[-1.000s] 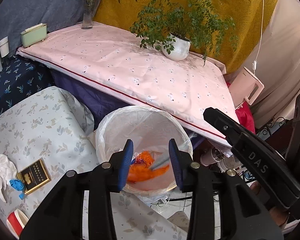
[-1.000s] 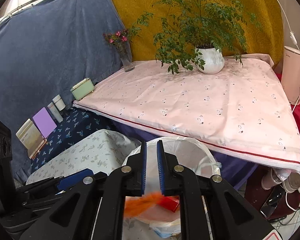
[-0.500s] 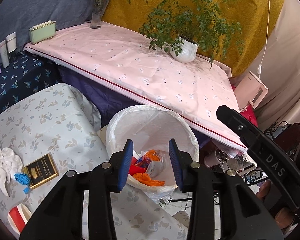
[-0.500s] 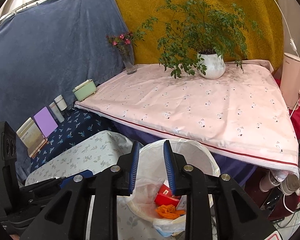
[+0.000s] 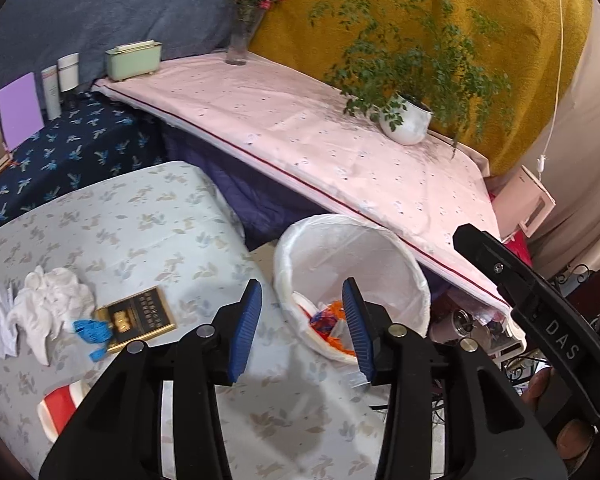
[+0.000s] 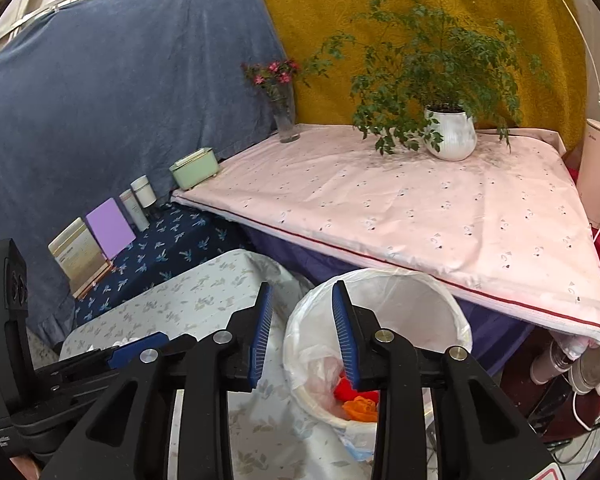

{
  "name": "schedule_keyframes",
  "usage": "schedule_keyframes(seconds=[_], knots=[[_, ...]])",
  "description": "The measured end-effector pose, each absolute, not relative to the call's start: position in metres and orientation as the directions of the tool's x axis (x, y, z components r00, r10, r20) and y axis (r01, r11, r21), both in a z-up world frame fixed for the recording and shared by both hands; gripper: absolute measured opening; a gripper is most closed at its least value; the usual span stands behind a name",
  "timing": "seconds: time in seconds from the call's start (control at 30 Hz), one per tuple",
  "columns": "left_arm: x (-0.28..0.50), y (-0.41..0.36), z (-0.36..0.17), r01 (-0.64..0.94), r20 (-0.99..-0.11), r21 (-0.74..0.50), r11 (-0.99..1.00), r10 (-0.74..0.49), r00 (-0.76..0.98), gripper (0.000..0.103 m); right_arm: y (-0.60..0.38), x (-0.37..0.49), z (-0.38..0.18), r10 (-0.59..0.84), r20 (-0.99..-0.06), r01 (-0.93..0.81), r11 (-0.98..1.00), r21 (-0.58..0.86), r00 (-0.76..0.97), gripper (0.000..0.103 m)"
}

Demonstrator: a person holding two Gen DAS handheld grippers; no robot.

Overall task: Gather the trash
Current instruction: 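Move the left tool to the red-and-white paper cup and grasp it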

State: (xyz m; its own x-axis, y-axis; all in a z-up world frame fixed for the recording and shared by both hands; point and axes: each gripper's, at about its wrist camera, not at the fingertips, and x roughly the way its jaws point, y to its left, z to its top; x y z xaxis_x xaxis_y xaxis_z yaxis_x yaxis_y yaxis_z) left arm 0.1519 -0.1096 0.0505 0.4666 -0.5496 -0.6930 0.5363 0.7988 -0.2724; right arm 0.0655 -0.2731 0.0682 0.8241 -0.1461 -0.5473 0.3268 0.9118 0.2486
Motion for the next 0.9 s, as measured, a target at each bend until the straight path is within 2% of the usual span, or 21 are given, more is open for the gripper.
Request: schedule_keyframes(seconds=[0.13,0.2,0.3,0.5,0.9], knots=[[0.150,-0.081,0.047,0.478,-0.699,-0.240,0.845,-0.492,0.519,0.058,-0.257,0.068,0.067,-0.118,-0.551,0.297,0.922,0.248,0.826,0.035],[0.149,-0.064,0.042,0.444,-0.706,-0.236,0.864,-0.466,0.533,0.069,-0.248,0.069,0.064,-0.100,-0.556,0.281,0.926,0.250,0.825,0.035],[0.148,-0.040,0.032,0.392,-0.727,-0.220,0.893,-0.418,0.545,0.071,-0.234,0.071,0.061,-0.078,-0.564,0.259,0.934,0.247,0.822,0.035],[0.146,0.008,0.009,0.274,-0.770,-0.199,0.941,-0.324,0.550,0.084,-0.207,0.076,0.048,-0.032,-0.589,0.219,0.943,0.249,0.808,0.037],[0.140,0.072,-0.038,0.110,-0.850,-0.095,0.989,-0.138,0.509,0.089,-0.158,0.087,0.021,0.045,-0.640,0.152,0.957,0.249,0.767,0.041]])
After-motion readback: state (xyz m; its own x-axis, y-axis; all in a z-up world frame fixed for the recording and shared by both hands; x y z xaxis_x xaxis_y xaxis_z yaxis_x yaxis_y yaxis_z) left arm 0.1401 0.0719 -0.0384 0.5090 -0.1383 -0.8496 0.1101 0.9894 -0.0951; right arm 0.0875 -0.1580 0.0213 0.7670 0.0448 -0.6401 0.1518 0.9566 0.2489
